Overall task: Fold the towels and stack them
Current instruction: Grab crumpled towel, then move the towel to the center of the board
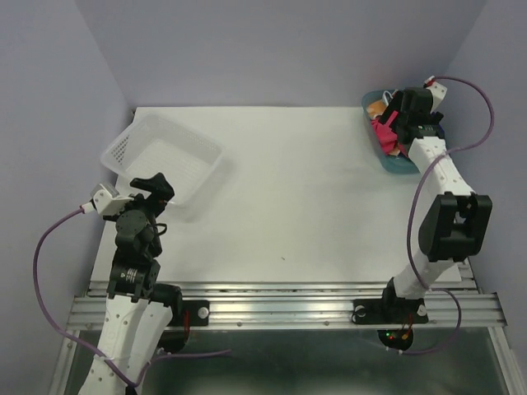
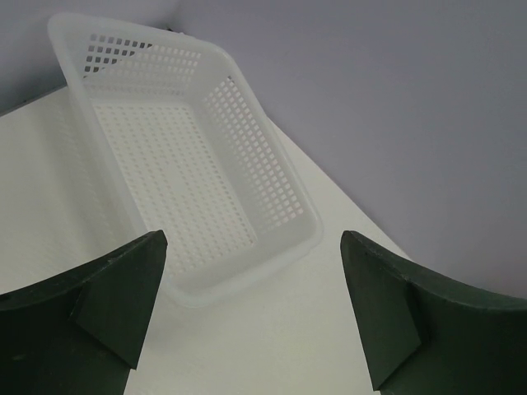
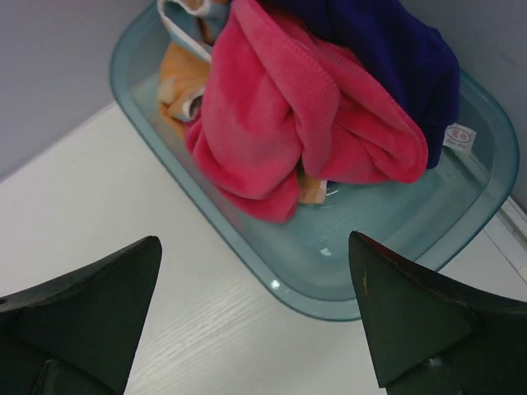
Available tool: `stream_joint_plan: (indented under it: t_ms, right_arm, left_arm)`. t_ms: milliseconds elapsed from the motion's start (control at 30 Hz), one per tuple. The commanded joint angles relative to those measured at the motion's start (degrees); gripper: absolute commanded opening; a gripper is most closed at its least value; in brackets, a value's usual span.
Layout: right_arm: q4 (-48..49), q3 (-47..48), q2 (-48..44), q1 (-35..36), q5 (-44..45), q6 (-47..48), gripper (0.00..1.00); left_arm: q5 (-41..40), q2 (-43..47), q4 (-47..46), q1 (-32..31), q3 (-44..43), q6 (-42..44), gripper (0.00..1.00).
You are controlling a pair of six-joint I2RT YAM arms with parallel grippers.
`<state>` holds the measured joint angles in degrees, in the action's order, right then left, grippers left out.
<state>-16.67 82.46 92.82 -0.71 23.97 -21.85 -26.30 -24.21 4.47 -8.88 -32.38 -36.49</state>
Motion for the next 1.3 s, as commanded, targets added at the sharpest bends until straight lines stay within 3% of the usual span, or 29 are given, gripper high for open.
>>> stream_joint_plan:
  t_ms: [0,200,333,367,433,467,533,567,700,967,1100,1267]
  right_arm:
    - [-3.6,12.6,8.1,-4.9,-1.0,2.4,1.00]
    - [-2.6,23.3,22.9,-8.2,-2.4,5.3,0.98]
    - [-0.7,25.1,27.9,-9.1,-6.3,5.7,0.86]
    - [-0.2,25.2,28.4,-9.2,-7.3,5.8,0.70]
    - [0.6,25.2,29.0,-9.3,-7.7,5.6,0.50]
    - [1.0,24.7,28.9,-9.4,-8.6,5.9,0.32]
    - [2.5,23.6,27.3,-9.4,-9.3,6.2,0.18]
    - [3.3,22.8,26.1,-9.4,-9.4,6.5,0.18]
    - [5.0,18.9,18.7,-9.4,-10.5,8.1,0.01]
    - [7.3,13.3,-1.5,-8.5,-18.5,6.5,0.01]
    - [6.7,15.3,-10.1,-4.4,-26.3,5.9,0.01]
    - [3.3,22.8,-11.7,6.4,-36.0,5.4,0.01]
  left_arm:
    - [-0.2,-0.1,-1.7,0.1,-1.3,0.9,0.99]
    - [0.0,-1.1,-1.7,0.1,-1.5,1.1,0.99]
    - [0.3,-1.8,-1.7,0.1,-1.8,1.2,0.99]
    - [0.3,-2.0,-1.7,0.1,-1.8,1.3,0.99]
    - [0.0,-2.3,-1.7,0.1,-1.9,1.2,0.99]
    - [0.0,-2.3,-1.7,0.1,-1.9,1.2,0.99]
    - [0.1,-2.9,-1.7,0.1,-2.1,1.3,0.99]
    - [0.2,-3.1,-1.7,0.1,-2.2,1.5,0.99]
    - [1.9,-5.4,-1.7,0.0,-3.2,2.0,0.99]
    - [9.4,-9.9,-2.4,0.0,-5.7,3.3,0.99]
    - [16.0,-11.9,-3.8,0.0,-6.5,4.3,0.99]
    - [20.3,-12.5,-4.2,0.0,-7.0,4.1,0.99]
